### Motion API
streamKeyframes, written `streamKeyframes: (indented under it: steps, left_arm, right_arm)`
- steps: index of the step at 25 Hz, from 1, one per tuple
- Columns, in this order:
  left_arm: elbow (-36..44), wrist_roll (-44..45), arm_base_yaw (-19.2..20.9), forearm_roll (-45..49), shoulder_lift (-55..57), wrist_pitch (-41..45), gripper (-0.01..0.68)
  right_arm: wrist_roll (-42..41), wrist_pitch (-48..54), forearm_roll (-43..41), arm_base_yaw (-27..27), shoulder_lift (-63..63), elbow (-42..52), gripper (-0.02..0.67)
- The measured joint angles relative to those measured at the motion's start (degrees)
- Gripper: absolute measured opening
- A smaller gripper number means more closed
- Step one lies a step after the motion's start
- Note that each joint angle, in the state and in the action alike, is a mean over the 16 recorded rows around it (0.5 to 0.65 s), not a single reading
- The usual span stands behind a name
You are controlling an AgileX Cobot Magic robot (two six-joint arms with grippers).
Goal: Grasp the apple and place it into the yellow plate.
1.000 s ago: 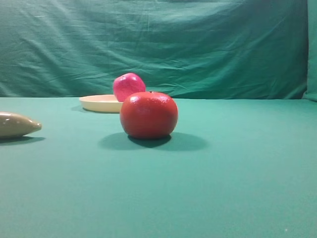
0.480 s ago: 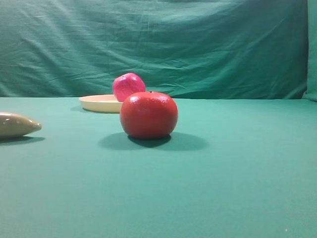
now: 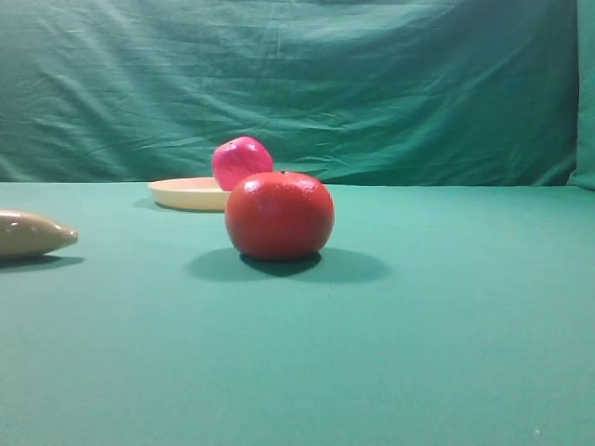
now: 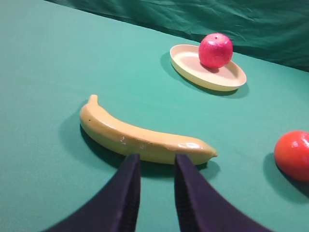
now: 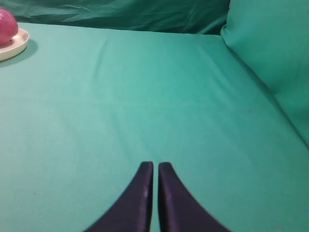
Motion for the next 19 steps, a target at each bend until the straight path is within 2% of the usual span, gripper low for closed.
streamKeyframes:
  steps: [19]
  left_arm:
    - [0.00,0.00,0.00,0.00,0.00,0.00,0.157]
  right_arm:
    - [0.00,0.00,0.01,0.00,0.00,0.00,0.000]
